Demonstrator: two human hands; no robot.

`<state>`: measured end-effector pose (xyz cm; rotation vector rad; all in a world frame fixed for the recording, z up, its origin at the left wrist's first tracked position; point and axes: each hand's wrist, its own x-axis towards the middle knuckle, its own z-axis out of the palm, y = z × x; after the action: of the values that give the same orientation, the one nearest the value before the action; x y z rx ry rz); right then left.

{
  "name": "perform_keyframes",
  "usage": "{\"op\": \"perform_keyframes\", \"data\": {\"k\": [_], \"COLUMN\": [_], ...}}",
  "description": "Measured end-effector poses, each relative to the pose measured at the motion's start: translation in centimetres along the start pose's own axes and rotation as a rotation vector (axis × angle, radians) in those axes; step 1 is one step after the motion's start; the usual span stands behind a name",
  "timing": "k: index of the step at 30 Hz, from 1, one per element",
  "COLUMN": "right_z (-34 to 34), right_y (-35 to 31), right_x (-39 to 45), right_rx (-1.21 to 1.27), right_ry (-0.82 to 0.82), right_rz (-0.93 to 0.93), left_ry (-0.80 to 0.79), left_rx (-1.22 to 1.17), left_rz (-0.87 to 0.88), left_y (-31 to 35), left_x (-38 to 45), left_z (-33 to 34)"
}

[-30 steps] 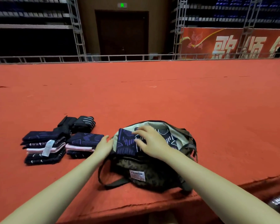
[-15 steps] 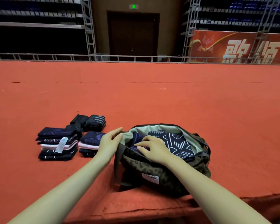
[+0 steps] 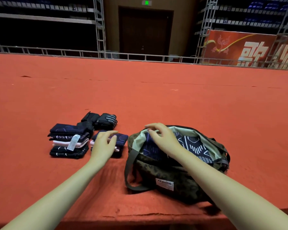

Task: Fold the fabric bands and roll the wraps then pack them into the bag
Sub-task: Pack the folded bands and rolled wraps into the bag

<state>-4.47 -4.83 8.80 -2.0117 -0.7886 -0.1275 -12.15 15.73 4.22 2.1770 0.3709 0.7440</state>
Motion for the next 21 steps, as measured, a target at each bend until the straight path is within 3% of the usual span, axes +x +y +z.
{"op": "perform_keyframes", "data": {"k": [2, 6, 13, 21], "right_z": [1.9, 7.3, 14.7, 13.7], "right_y": [-1.9, -4.0, -0.5, 0.8], "right_x": [2.2, 6.8, 10.4, 10.5], "right_rx": [-0.013, -0.157, -0.546, -0.366], "right_ry": [-0.042, -0.211, -0.510, -0.335], "right_rz": [-0.053, -0.087, 0.108, 0.133], "left_ry": [0.047, -0.018, -0.037, -0.068], "left_rx": [0.033, 0.064, 0.077, 0.381], "left_rz": [-0.058, -0.222, -0.220, -0.025], "left_y": [-1.8, -5.6, -7.9, -9.9], "left_x": [0.7, 1.4, 1.6, 2.9], "left_z": [-1.5, -2.6, -2.4, -2.3]}}
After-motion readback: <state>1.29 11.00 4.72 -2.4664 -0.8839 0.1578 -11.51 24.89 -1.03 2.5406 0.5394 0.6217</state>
